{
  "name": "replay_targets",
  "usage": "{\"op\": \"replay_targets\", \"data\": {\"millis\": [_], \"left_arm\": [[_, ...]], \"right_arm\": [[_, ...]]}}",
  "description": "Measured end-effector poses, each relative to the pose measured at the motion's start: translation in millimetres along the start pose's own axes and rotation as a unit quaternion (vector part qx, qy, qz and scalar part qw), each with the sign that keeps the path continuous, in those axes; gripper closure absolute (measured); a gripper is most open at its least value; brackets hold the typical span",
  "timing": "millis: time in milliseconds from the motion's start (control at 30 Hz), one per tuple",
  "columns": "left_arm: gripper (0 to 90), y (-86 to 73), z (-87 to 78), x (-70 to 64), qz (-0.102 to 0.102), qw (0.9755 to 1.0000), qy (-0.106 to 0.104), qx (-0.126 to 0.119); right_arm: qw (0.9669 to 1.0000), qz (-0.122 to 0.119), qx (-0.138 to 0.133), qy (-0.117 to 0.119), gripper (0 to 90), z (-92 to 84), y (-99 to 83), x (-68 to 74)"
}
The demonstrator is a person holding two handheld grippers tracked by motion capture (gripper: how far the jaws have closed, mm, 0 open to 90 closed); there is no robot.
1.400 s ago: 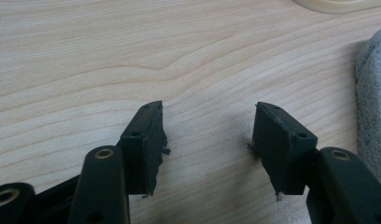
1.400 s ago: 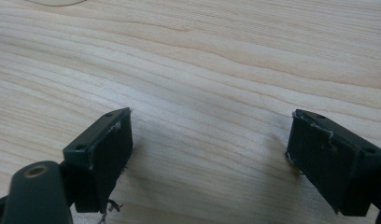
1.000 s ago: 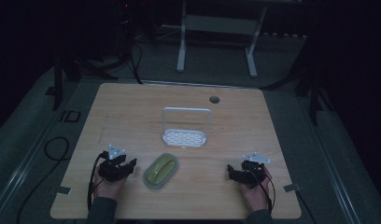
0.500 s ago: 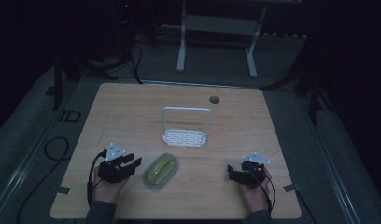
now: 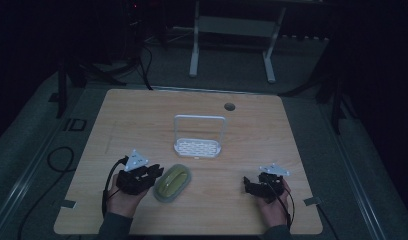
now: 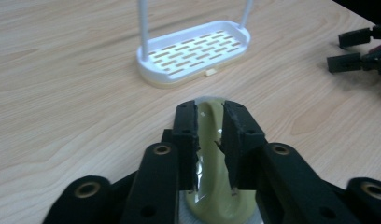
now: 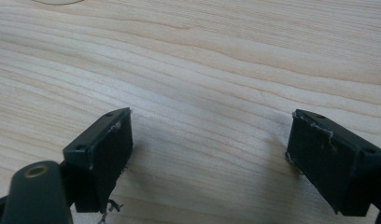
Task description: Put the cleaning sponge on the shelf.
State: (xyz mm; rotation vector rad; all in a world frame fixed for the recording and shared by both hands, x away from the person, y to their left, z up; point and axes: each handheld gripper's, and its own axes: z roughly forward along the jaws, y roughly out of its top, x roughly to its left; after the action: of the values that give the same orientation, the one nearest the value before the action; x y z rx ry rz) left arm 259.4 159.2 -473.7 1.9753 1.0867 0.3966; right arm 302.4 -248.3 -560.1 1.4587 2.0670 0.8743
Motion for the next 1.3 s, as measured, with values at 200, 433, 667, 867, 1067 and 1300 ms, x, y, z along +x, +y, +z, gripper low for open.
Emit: {"op": "replay_targets", "data": {"millis": [200,433,667,867,1067,1300], "left_arm": [[86.7,5.4,14.7,-7.9,0.014,0.9998,-0.01,0.012],[89.6,11.9,29.1,-16.6,0.025,0.9992,-0.023,0.02],[89.7,15.9,44.0,-24.9,0.035,0.9983,-0.032,0.033],[89.7,14.3,58.3,-29.8,0.039,0.9974,-0.036,0.049],[89.7,12.8,67.5,-31.6,0.042,0.9964,-0.036,0.064],[89.8,9.4,73.8,-29.7,0.034,0.9961,-0.03,0.076]], "right_arm": [[1.0,0.0,0.0,0.0,13.9,0.0,0.0,0.0],[1.0,0.0,0.0,0.0,14.0,0.0,0.0,0.0],[1.0,0.0,0.0,0.0,14.0,0.0,0.0,0.0],[1.0,0.0,0.0,0.0,14.0,0.0,0.0,0.0],[1.0,0.0,0.0,0.0,14.0,0.0,0.0,0.0],[1.0,0.0,0.0,0.0,14.0,0.0,0.0,0.0]]}}
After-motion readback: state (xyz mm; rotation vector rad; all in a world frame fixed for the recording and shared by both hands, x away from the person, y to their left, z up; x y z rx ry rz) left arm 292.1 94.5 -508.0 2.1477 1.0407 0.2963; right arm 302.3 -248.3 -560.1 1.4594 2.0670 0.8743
